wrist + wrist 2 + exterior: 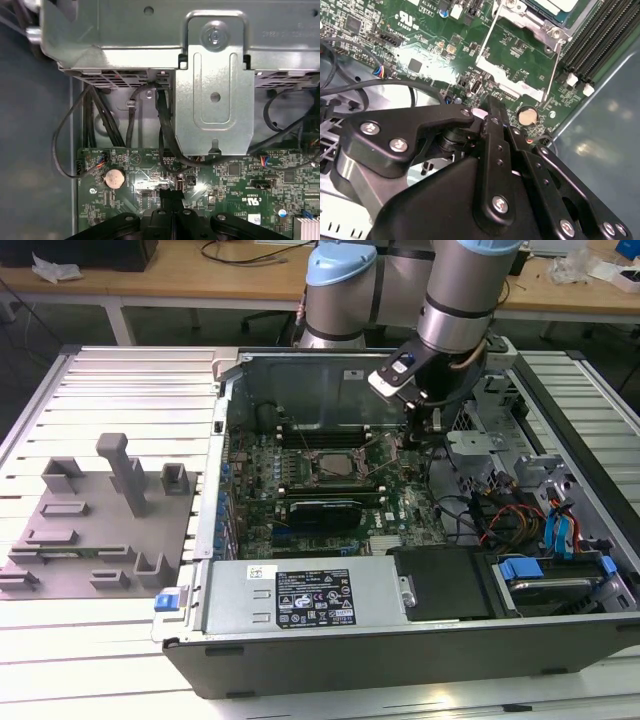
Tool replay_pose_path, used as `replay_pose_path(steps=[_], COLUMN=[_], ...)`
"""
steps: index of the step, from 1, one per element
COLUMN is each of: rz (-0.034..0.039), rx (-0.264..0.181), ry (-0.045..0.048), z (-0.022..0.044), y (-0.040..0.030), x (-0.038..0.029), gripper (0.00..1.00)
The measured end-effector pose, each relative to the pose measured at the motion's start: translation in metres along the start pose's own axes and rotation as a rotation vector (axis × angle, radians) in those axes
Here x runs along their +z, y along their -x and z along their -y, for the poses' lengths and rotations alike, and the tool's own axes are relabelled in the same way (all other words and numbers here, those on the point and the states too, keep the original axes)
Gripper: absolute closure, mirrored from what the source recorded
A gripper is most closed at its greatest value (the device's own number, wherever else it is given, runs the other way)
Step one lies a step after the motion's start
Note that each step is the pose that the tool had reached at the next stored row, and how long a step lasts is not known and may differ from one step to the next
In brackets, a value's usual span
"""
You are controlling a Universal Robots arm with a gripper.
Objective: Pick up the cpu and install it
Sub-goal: 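Close the cpu cover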
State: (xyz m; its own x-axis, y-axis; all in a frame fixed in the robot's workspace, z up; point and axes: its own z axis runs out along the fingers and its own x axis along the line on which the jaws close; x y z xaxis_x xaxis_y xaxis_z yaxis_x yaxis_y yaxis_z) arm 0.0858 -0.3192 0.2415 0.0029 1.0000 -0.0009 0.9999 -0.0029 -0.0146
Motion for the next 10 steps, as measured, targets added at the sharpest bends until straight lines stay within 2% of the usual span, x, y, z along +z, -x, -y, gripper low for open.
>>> replay_pose_path(steps=[5, 10], rz=[0.0000, 0.0004], rx=[0.000, 0.000], ry=[-0.0001, 0.0014], z=[0.0019, 0.0112], y=[0.0000, 0.0001], x=[0.0008, 0.0007], gripper=[0.89, 0.89])
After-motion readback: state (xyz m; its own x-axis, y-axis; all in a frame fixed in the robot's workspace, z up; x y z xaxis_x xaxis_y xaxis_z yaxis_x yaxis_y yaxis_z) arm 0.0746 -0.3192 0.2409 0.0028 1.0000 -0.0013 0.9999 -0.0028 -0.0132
